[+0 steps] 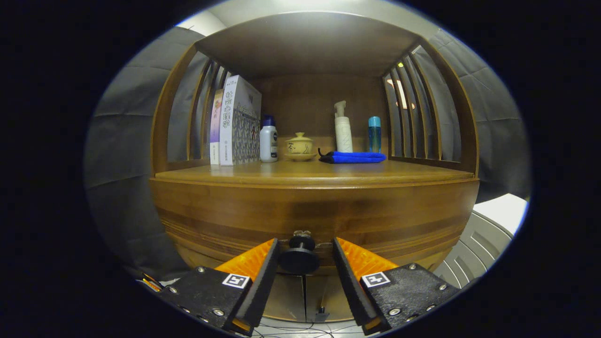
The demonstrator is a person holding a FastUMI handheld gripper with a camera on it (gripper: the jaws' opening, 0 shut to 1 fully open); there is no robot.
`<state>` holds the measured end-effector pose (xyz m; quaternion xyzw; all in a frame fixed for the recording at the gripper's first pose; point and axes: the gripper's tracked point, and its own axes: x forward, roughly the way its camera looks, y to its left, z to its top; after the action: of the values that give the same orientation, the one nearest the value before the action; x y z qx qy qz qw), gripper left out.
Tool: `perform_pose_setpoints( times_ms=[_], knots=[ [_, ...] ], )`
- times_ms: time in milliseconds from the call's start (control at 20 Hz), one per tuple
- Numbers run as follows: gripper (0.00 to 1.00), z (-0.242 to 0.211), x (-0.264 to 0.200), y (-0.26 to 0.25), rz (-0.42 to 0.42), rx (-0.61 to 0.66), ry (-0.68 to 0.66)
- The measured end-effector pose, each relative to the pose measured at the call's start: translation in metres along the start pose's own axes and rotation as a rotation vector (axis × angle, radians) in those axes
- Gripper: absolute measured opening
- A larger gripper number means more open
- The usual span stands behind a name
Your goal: Pull open the drawer, take out the items inside it, and place them on the countertop above the cabinet.
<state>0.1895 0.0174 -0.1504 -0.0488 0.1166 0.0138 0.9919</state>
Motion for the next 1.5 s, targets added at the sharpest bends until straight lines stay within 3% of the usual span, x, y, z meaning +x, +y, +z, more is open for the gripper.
perform_pose_setpoints(
  times_ms=[400, 500, 800, 1500],
  knots=[
    [0.57, 0.005, 0.002, 0.007, 0.042, 0.033, -0.016],
    [0.48, 0.005, 0.004, 0.006, 0.038, 0.034, -0.004],
    [0.34, 0.004, -0.002, 0.005, 0.020, 0.048, 0.037],
    [0.34, -0.009, -0.070, 0.008, 0.015, 0.073, 0.072]
  ],
)
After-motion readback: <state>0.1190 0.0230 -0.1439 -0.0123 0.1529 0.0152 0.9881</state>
